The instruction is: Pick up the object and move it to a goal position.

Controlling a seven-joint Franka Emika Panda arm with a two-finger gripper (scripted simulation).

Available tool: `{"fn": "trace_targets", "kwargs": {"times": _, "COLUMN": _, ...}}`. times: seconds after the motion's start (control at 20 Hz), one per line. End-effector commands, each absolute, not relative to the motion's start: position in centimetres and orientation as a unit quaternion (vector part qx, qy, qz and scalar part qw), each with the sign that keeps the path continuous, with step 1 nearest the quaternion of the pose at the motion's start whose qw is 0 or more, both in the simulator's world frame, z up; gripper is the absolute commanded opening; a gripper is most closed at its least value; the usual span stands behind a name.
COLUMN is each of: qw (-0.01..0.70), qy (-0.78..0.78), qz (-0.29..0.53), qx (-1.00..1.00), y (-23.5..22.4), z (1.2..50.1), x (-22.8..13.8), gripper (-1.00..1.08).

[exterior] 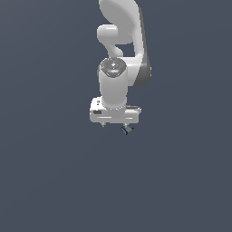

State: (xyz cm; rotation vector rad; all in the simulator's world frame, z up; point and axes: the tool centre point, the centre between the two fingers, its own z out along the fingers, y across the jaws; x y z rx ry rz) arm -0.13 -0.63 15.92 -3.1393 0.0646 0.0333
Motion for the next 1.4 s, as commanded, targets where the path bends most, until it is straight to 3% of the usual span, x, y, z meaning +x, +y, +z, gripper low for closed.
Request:
{"fn": "trace_targets", "kwargs": {"times": 0.0, "qw": 0.001, "qy": 0.024, "qz": 0.011, "qx": -1.000, "y": -0.5, "z": 15.8, "x": -0.2, "gripper": 1.00}}
{"fn": "trace_targets", "kwargs": {"times": 1.35, "qw": 0.003, "qy": 0.262, "qz": 0.007, "qx": -0.965, "y": 4.4, "z": 10.2, "x": -3.8, "gripper": 1.00}}
